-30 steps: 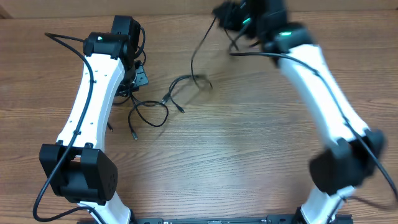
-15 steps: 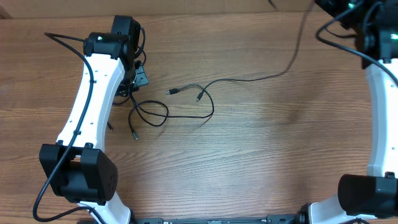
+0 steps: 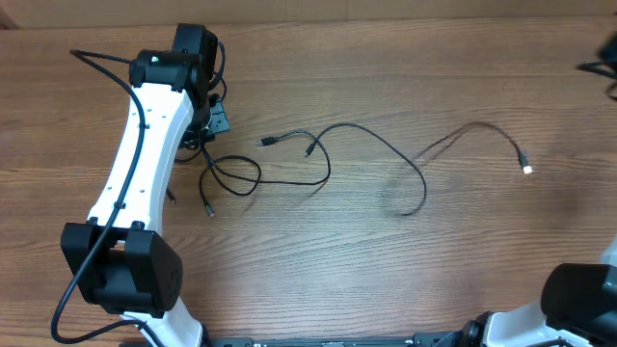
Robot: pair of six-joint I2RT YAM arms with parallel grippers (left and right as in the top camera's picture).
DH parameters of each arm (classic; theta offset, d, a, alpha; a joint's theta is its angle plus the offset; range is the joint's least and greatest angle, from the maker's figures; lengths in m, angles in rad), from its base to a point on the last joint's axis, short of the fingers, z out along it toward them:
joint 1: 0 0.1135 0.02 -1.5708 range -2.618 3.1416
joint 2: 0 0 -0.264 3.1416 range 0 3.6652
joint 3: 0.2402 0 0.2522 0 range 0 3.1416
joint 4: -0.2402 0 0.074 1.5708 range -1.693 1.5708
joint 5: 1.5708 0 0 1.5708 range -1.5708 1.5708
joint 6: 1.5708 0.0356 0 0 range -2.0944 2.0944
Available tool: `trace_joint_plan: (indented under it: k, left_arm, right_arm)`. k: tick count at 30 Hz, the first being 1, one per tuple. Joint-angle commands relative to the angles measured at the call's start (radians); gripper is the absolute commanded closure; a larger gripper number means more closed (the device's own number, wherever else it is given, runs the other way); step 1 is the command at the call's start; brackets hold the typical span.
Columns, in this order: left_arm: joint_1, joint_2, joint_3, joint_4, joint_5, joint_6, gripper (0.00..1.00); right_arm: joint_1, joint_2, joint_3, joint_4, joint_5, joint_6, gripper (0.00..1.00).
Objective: Untangle cables
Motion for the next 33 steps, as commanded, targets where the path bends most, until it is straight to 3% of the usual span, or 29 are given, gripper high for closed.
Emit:
trace_joint_plan:
  k: [1,3,5,8,13,17,22,27,33]
  left_arm:
    - [0.004,-0.036,0.026,0.004,0.005,0.011,0.96]
    - [0.004,-0.036,0.026,0.003,0.004,0.011,0.96]
    - [0.004,-0.036,0.026,0.003,0.005,0.011,0.96]
    - [0.004,-0.036,0.026,0.004,0.005,0.011,0.96]
    - [0.004,-0.036,0.026,0.003,0.005,0.011,0.96]
    - [0.003,-0.036,0.026,0.004,0.006,0.011,0.96]
    - [0.004,-0.036,0.026,0.004,0.008,0.011,0.96]
    - [0.004,-0.036,0.026,0.004,0.008,0.011,0.96]
    - [0.004,-0.036,0.026,0.006,0.008,0.011,0.96]
  right_arm:
    - [-0.090,-0.020,0.095,0.007,-0.089,-0.027,0.96]
    - [-0.113,-0.020,0.103,-0.007,-0.201,-0.030,0.94]
    - [-0.120,-0.019,0.102,-0.059,-0.343,-0.029,0.80]
    - [-0.098,-0.006,0.101,-0.199,-0.441,-0.034,0.69]
    - [0.007,0.026,0.090,-0.396,-0.441,-0.149,0.25]
    - [0.133,0.049,0.027,-0.414,-0.427,-0.171,0.04]
    - [0.261,0.082,-0.093,-0.357,-0.427,-0.170,0.00]
    - [0.365,0.087,-0.269,-0.228,-0.353,-0.076,0.00]
    - [0.504,0.087,-0.462,-0.076,-0.200,-0.005,0.06]
